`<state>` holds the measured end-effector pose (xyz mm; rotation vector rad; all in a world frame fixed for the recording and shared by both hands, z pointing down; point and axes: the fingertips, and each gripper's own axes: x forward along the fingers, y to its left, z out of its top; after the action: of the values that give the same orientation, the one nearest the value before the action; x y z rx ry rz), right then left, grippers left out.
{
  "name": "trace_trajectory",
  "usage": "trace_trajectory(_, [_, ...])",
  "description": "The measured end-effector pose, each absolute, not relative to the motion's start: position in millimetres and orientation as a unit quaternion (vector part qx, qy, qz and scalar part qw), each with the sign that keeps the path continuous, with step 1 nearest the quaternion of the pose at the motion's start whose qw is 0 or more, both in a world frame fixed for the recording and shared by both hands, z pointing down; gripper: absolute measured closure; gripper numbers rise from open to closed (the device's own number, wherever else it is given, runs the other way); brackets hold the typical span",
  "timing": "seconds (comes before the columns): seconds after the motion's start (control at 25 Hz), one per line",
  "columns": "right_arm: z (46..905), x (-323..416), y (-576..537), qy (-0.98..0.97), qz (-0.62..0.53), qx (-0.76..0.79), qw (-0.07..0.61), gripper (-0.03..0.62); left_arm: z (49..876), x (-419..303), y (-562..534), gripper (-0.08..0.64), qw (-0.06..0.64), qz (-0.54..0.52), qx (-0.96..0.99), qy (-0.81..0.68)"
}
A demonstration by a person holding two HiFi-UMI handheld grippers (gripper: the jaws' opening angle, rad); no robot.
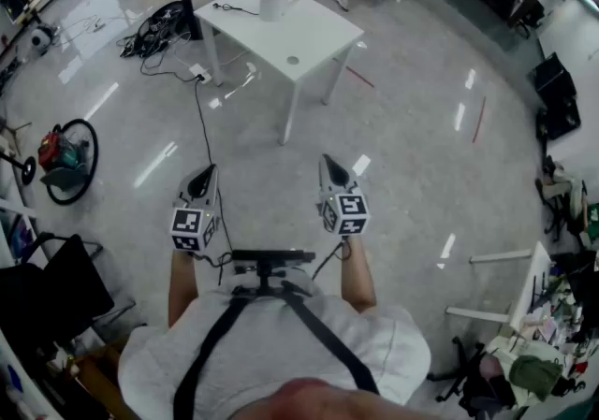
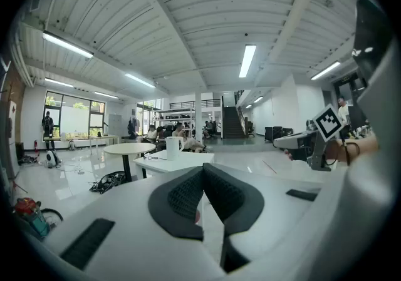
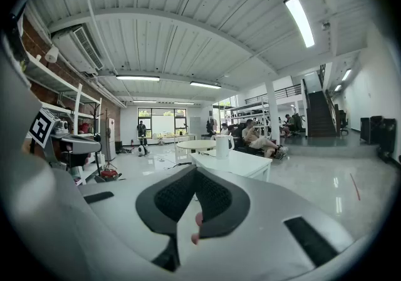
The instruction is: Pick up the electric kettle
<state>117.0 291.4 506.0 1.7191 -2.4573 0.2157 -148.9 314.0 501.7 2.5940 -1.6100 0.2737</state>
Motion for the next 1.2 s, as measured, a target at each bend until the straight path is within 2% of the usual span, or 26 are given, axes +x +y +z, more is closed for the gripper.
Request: trace_trajectory(1.2, [524.6,138.1,279.0,-0.825,0.103,0.552,0.062,0.581,506.8,-122.7,306.0,0.554,0.048,0.091,0.839,-0.534])
